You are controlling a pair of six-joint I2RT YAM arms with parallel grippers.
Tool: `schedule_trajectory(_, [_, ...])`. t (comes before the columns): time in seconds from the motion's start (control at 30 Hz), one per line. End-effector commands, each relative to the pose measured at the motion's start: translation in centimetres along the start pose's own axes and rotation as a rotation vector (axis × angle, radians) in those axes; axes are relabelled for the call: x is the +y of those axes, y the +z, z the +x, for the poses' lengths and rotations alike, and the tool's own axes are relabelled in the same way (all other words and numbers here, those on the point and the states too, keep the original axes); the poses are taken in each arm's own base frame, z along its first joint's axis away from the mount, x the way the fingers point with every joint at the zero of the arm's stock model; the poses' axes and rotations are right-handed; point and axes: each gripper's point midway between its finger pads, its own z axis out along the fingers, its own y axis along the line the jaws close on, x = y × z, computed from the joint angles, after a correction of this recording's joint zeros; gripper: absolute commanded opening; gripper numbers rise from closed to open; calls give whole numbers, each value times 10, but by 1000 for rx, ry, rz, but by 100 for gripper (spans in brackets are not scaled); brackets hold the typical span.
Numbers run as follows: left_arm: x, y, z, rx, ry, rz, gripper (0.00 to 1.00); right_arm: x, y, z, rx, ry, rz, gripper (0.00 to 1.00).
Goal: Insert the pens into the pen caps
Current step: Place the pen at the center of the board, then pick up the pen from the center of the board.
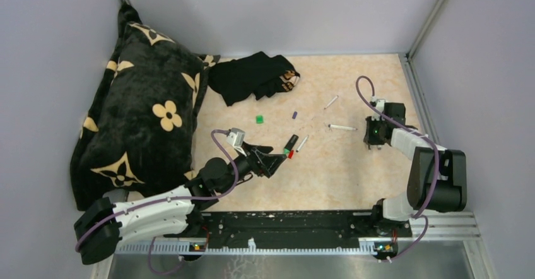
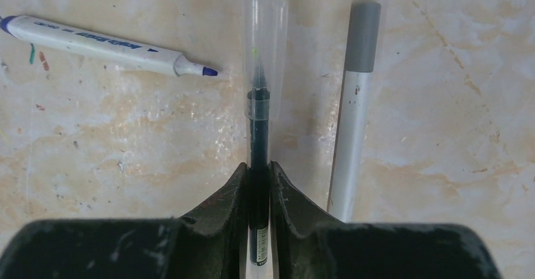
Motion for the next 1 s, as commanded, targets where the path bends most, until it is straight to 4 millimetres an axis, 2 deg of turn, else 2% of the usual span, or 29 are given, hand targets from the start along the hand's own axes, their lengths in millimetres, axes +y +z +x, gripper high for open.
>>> schedule_trajectory(0.0, [5,-4,4,8,6,-5,82,-12,1,-17,-27,8,52,16])
schedule_trajectory(0.27, [3,-4,4,12,1,4,82,-17,-1,-19,-33,15,55,26])
schedule_trajectory(0.5, [4,-7,6,16,0,6,81,-14,-15,-38,-112,6,11,28])
schedule_trajectory(0.83, [8,-11,7,21,11,-4,82,29,-49,-71,-267,-197,-224,33])
schedule_trajectory(0.97, [9,-12,8,31,21,-4,82,73,-73,-73,-311,-418,-504,36])
